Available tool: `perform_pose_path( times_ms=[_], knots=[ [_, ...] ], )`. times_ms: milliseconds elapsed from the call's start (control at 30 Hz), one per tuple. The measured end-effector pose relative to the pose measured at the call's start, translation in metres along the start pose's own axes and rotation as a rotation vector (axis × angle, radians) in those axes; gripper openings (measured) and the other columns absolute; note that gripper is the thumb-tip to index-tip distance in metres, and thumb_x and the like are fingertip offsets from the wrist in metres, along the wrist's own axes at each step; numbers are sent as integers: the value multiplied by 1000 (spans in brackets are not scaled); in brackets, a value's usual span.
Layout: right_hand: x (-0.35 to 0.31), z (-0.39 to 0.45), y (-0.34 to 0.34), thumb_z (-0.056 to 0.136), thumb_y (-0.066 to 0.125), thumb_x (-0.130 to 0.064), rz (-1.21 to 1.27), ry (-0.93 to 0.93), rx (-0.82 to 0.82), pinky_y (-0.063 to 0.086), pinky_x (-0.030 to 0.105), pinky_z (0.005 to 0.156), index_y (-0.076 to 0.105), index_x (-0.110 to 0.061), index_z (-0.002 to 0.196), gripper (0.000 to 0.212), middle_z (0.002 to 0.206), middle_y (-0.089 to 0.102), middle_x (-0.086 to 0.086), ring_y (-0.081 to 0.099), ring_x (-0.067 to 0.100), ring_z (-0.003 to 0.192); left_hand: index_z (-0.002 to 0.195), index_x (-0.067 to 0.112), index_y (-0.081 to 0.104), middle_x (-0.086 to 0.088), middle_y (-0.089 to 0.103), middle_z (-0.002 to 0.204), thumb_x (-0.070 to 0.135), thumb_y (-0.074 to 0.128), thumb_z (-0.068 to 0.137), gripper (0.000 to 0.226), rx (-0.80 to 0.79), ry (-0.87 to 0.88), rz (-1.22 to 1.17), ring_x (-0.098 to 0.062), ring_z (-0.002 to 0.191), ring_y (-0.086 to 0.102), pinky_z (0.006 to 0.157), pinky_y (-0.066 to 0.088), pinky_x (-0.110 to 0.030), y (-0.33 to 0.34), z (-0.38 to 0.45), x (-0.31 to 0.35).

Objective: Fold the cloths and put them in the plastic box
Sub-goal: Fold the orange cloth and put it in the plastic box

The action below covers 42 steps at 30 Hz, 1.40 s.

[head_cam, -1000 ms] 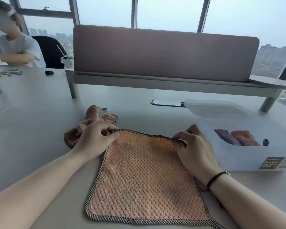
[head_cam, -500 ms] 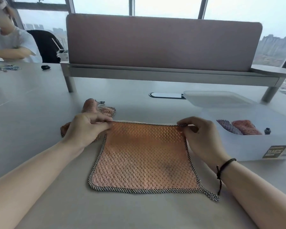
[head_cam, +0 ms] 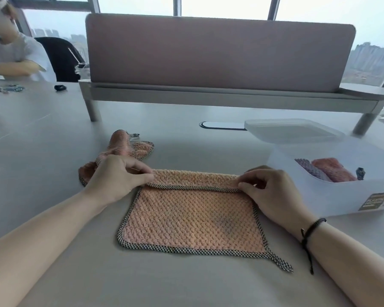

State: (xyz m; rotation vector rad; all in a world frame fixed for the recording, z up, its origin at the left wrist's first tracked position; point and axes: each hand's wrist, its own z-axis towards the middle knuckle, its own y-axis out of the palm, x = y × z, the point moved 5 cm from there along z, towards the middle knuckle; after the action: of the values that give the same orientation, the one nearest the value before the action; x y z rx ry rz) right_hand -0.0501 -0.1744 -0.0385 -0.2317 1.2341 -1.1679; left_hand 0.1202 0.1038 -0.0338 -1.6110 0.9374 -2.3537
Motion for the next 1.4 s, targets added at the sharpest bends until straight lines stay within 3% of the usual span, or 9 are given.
perform_pose_path(
  times_ms=[267,467,600,733,833,1000,1133,1267,1400],
  knots=[
    [-5,0,4,85,73,-21,-92,-31,-74,37,-1,67,79,-26,88,8,96,66,-17,57,-4,77,78,26,76,5,76,71,11,83,77,17,49,31,58,-10,54,69,66,58,-26,3,3,-4],
    [-5,0,6,89,69,-24,-163,-42,-69,32,2,67,79,-28,93,12,100,61,-13,51,-2,78,77,32,76,15,67,69,24,81,78,10,44,182,313,5,67,58,65,39,-8,2,-1,6],
    [-5,-1,7,91,66,-27,-195,-45,-71,29,4,66,78,-27,97,14,99,56,-14,48,-2,78,80,33,75,19,68,96,26,80,80,8,25,260,384,-3,91,61,87,44,-29,1,-3,9],
    [-20,-6,-3,89,66,-33,-153,-94,24,32,8,65,76,-29,91,11,95,54,-17,52,-1,82,84,30,77,18,66,91,29,76,83,2,19,407,356,-8,82,62,77,51,-34,5,-9,23],
    [-51,-22,-9,80,72,-43,3,-283,-100,41,19,63,72,-32,76,12,83,57,-15,57,5,82,77,29,76,10,66,77,29,80,80,5,-204,523,170,-12,57,55,53,47,-34,12,-24,42],
    [-84,-57,18,71,74,-60,-87,-533,-588,47,24,69,68,-29,81,33,77,54,-17,54,4,79,74,24,77,6,69,69,34,85,76,12,-515,570,89,-19,63,65,56,51,-39,37,-50,53],
    [-82,-56,27,85,64,-50,-108,-570,-550,46,26,70,57,-30,82,21,81,47,-18,48,3,77,80,25,77,11,64,68,47,87,68,27,-576,645,107,-10,63,62,57,47,-25,43,-60,62],
    [-81,-54,28,92,56,-45,-92,-531,-540,42,21,69,47,-30,80,21,78,47,-19,46,2,75,87,28,72,12,64,80,62,84,62,44,-623,663,238,-8,76,63,67,51,-33,47,-68,66],
    [-74,-46,22,95,57,-40,12,-384,-473,38,16,60,53,-25,82,21,74,58,-10,52,6,69,87,30,63,12,61,75,28,75,72,19,-567,607,316,-7,66,58,58,45,-22,46,-65,64]
  ],
)
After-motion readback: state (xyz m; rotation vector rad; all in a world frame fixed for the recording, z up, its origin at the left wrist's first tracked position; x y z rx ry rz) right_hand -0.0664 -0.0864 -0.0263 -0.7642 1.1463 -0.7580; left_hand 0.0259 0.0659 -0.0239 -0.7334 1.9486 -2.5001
